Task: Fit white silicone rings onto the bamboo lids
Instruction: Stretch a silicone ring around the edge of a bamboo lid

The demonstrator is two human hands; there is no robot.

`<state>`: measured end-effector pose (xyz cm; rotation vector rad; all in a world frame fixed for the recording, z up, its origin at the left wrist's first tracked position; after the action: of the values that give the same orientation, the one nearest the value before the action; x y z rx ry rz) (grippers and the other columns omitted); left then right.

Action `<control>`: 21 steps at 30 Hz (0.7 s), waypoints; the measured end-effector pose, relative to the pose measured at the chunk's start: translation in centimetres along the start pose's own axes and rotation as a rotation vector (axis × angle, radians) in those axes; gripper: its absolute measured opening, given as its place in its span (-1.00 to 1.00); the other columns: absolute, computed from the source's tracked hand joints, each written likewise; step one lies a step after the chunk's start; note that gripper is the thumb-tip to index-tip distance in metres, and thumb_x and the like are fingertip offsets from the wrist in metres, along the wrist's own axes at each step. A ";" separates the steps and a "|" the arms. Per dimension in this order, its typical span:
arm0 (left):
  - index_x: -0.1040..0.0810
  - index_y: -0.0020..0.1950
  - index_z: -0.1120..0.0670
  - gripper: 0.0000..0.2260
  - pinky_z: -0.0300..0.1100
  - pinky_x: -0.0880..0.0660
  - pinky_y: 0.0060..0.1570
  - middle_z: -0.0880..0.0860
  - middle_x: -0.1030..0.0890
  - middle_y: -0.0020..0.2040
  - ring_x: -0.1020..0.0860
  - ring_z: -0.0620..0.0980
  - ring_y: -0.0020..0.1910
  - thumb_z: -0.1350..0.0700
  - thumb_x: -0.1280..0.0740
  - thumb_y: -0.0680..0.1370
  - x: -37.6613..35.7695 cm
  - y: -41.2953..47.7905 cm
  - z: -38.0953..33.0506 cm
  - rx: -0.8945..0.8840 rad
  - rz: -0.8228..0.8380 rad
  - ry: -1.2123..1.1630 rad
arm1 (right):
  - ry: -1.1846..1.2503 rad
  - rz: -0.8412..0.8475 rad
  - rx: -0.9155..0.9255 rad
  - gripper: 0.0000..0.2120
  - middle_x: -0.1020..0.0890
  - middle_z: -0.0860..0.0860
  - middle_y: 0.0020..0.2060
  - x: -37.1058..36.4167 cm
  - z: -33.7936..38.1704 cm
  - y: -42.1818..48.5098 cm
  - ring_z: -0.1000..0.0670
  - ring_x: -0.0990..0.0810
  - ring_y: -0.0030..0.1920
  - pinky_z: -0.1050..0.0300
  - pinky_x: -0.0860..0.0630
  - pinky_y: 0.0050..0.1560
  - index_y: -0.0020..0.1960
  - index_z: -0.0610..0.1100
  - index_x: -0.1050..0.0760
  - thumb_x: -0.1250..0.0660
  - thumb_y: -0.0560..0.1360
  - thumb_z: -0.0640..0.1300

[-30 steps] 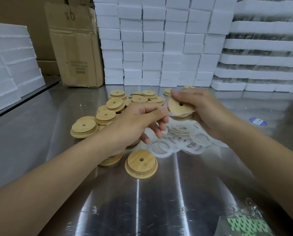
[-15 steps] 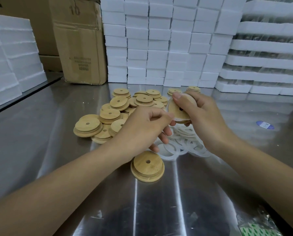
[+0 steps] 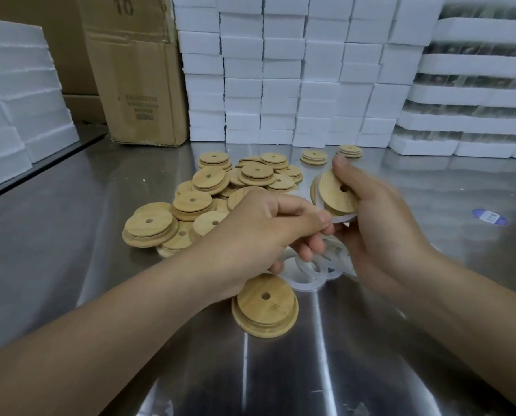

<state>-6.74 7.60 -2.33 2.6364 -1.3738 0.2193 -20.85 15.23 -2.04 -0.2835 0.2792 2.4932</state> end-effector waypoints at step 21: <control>-0.69 -0.23 -0.01 -0.75 -0.26 -0.38 -0.52 0.00 -0.62 -0.34 -0.55 -0.10 -0.41 0.03 -0.44 0.65 1.1 -0.1 0.0 -0.108 -0.296 -0.005 | -0.352 0.171 0.046 -0.72 -0.70 -0.05 -0.26 0.2 0.5 0.5 -0.02 -0.63 -0.28 0.04 -0.44 -0.20 -0.11 -0.02 -0.68 -0.33 0.64 0.10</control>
<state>-6.04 6.78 -2.07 2.7044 -0.9497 0.0971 -21.37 15.03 -1.58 0.2066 0.2210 2.6421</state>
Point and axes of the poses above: each hand's wrist, its own y-axis towards the middle knuckle, its own x-axis out of the back of the hand, z = x × y, the point moved 2 cm from there along y, towards the middle knuckle
